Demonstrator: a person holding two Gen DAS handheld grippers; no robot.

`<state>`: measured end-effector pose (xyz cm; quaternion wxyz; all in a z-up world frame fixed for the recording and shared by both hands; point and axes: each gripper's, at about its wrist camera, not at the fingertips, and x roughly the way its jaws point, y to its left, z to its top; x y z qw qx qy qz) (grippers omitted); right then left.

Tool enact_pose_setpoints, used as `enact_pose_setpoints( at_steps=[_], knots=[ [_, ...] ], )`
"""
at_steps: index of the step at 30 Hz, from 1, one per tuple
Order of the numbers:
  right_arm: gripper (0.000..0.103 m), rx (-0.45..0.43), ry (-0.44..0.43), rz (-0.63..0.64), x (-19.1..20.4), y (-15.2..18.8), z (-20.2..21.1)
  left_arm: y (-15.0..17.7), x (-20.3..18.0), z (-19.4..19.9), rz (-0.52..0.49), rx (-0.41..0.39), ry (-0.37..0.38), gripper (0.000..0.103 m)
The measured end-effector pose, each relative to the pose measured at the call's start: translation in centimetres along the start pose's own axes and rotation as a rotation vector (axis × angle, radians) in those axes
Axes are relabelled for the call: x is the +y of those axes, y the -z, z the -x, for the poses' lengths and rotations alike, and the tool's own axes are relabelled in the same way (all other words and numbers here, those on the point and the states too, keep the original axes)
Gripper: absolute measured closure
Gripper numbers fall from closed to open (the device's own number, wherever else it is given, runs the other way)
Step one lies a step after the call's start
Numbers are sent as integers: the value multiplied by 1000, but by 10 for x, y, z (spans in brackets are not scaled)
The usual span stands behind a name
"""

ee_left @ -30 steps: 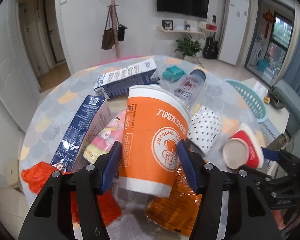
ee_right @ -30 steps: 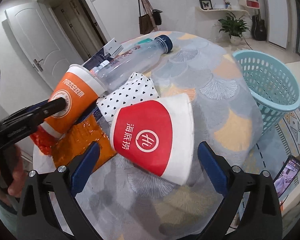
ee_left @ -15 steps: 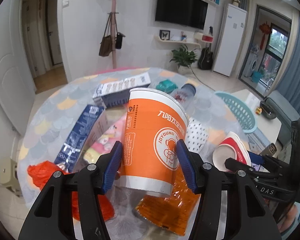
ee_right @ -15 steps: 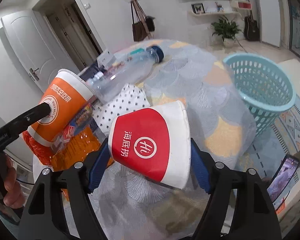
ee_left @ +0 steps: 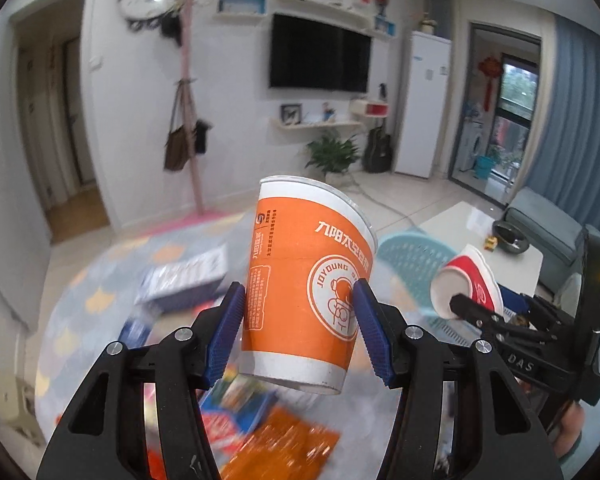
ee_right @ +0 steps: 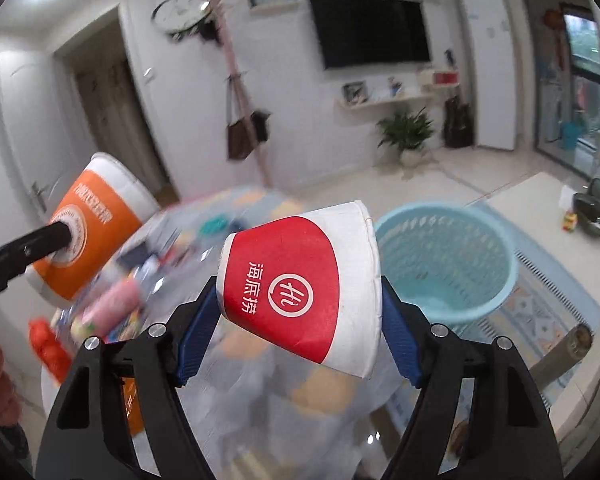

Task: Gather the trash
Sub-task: 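Carry both held cups over the light-blue basket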

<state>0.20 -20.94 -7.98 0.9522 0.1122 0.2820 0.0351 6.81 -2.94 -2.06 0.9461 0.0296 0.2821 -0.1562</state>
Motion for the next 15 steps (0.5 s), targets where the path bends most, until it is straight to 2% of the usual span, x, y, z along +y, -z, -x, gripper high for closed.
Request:
enact_pose_setpoints(
  at_steps=[5,7,11,15],
  knots=[
    [31,-128,129,-80,-42,-35,6,-43,-52,-21,-78,-51,36,49],
    [31,-154,166,-134,-65,-46,3,-60,-78,-33,-106,-71,58,49],
    [31,-151,224,-227,-111,-56,-15,-83,-124,-74,-144,-60,115,49],
    [31,-92,252,-284,-152,-54,-47,-82,-155,-127,-162,10,153,49]
  ],
)
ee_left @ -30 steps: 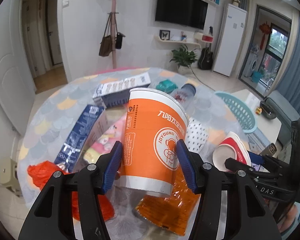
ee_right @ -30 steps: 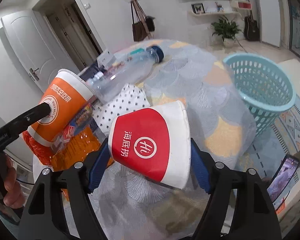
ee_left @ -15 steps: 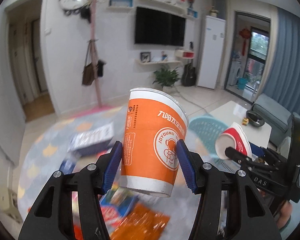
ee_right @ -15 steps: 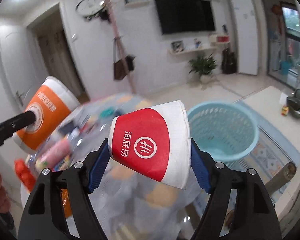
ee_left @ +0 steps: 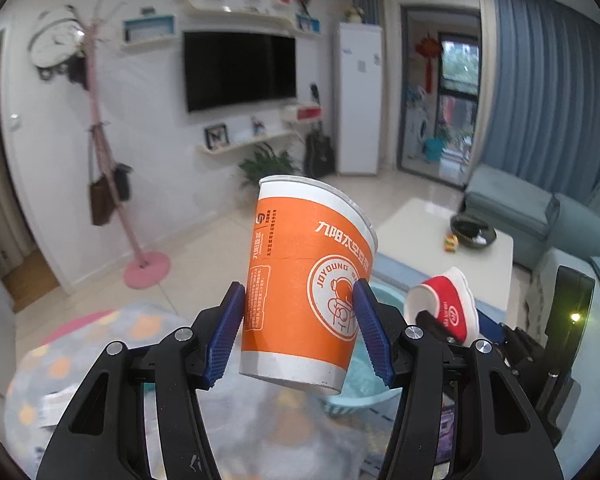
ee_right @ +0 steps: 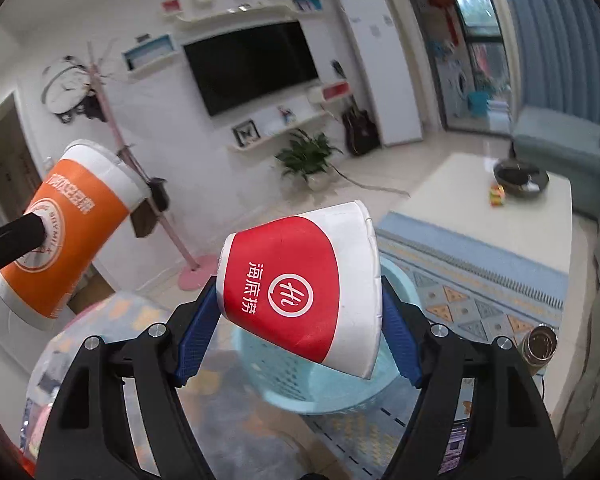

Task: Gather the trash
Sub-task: 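Carry both held cups over the light-blue basket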

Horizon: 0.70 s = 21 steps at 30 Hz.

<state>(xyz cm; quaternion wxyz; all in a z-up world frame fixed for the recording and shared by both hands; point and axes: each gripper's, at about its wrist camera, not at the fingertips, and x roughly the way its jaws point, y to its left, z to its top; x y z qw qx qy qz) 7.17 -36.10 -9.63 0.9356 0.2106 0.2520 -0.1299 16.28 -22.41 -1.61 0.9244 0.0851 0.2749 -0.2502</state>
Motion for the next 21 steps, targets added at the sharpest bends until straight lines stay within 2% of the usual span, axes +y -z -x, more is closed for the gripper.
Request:
enact_pose_setpoints(
  at_steps=[6,12,14,17,21],
  knots=[
    [31,134,45,-43,-34,16,-59,17,-17,-91,29,149,40,49],
    [30,244,76,-44,-48,38,-100,38,-12,-147,44,273,35,49],
    [30,265,76,-38,-48,41,-109,42,-12,-151,48,279,37,47],
    [29,284,71,-20,-47,45,-113,41,-10,-151,42,282,20,35],
    [26,287,62,-17,-48,46,-109,39,-5,-135,53,268,22,33]
  ],
)
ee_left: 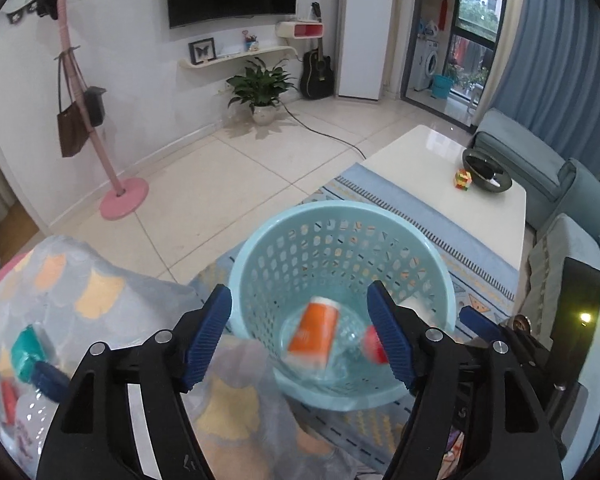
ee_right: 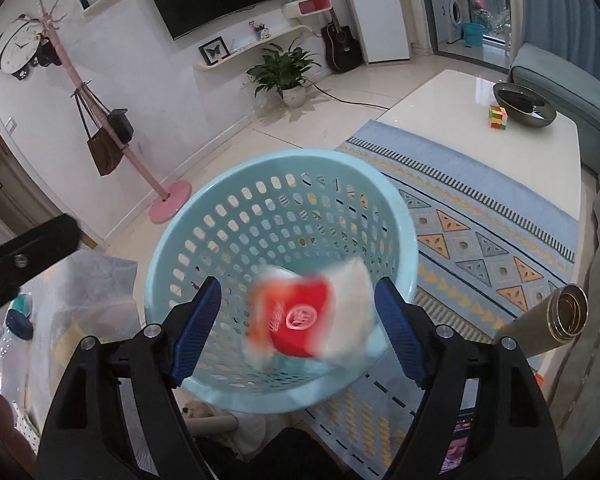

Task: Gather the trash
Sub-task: 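Carry both held cups over the light-blue basket, then open both tools to drop the cups into the basket, then move the left tool to the red plastic bag while the right tool returns to the table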

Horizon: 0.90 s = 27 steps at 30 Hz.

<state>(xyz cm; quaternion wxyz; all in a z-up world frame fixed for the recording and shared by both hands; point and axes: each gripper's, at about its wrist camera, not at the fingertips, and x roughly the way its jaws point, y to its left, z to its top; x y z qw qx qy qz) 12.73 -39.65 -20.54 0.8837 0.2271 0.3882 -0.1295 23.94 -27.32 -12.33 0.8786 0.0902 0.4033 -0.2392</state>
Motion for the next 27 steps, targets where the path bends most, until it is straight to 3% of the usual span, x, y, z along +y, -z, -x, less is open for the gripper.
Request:
enact_pose_setpoints(
  at_steps=[9,16,23,27],
  knots=[
    [24,-41,-65,45,19,6,52,16,15,84,33,-111,12,31],
    [24,-124,-190,169,75,31,126,47,39,181,90,-228,-40,28],
    [25,-171,-299,312,140,68,181,100,86,260,184,-285,-157,28],
    [33,-170,-350,397,176,94,199,135,128,293,270,-282,-257,28]
  ],
)
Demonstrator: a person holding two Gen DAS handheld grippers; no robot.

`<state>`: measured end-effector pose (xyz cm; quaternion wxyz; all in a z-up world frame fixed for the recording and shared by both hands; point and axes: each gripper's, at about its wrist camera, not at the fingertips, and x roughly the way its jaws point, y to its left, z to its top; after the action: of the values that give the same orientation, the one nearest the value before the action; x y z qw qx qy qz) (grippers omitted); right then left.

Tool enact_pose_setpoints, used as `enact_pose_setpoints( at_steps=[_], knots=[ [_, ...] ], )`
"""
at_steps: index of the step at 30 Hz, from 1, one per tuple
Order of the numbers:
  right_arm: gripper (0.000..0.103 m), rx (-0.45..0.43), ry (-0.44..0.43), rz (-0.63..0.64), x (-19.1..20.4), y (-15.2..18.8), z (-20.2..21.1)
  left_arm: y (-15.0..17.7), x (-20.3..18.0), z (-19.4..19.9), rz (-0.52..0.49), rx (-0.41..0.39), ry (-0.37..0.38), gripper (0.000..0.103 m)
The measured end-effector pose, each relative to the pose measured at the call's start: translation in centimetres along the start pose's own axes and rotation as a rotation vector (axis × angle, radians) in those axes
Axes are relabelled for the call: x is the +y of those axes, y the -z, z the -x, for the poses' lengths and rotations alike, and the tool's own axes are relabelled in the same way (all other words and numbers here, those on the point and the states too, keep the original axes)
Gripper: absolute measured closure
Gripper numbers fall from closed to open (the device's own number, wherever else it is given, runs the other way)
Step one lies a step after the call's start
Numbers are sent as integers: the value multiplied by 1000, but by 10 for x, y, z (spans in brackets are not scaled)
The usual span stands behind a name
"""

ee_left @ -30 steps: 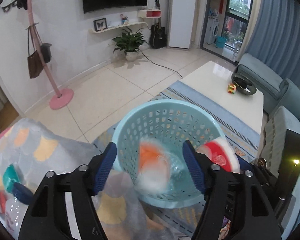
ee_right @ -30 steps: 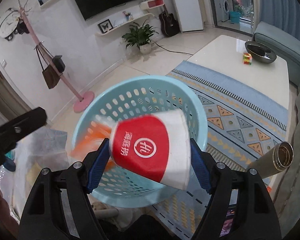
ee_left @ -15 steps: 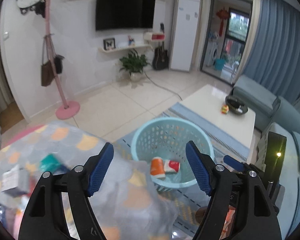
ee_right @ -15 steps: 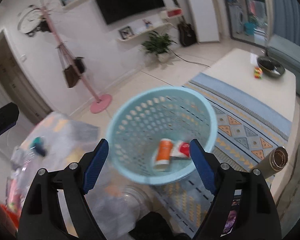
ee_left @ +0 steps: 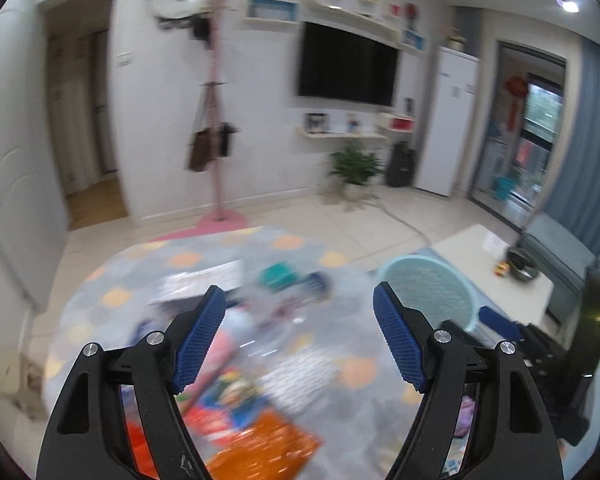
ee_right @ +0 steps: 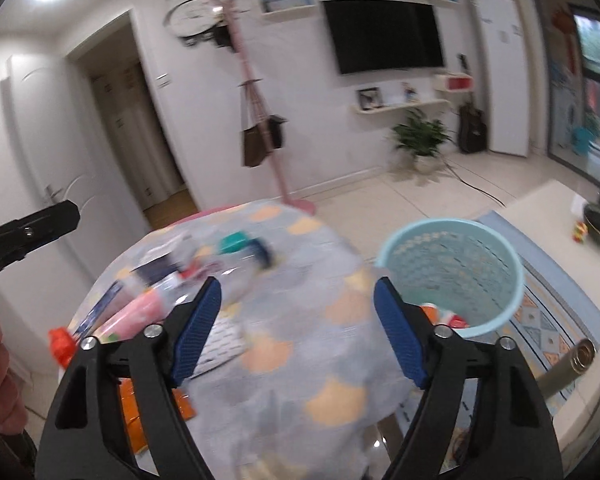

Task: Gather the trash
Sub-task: 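Move the left tool to the red plastic bag while the right tool returns to the table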

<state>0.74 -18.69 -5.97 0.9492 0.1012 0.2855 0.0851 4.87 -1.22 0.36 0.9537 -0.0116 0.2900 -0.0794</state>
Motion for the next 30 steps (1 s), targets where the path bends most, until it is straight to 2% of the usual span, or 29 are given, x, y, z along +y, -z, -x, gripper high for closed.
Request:
enact_pose_setpoints(
  at_steps=[3,8,10,14,15,17,22,28,30],
  knots=[
    [43,22,-52,64,35,10,-2,18,44,16,57,13,-95,28],
    [44,91,-130,138,79,37,-13,53,101,29,144,53,-226,19],
    [44,116,-138,149,92,45,-20,72,120,27,190,92,-262,17],
    [41,177,-139,141,101,57,-35,98,146,11,293,175,-273,17],
    [33,186,-129,136,102,59,-40,104,150,6,317,191,-269,17],
    [26,201,-98,132,102,65,-47,111,154,-4,342,220,-280,17],
    [26,237,3,145,101,70,-72,126,158,-21,332,251,-329,17],
    [26,304,2,75,99,68,-103,133,160,-30,329,276,-326,18],
    [26,317,11,25,94,65,-111,135,159,-32,322,282,-315,23]
  ],
)
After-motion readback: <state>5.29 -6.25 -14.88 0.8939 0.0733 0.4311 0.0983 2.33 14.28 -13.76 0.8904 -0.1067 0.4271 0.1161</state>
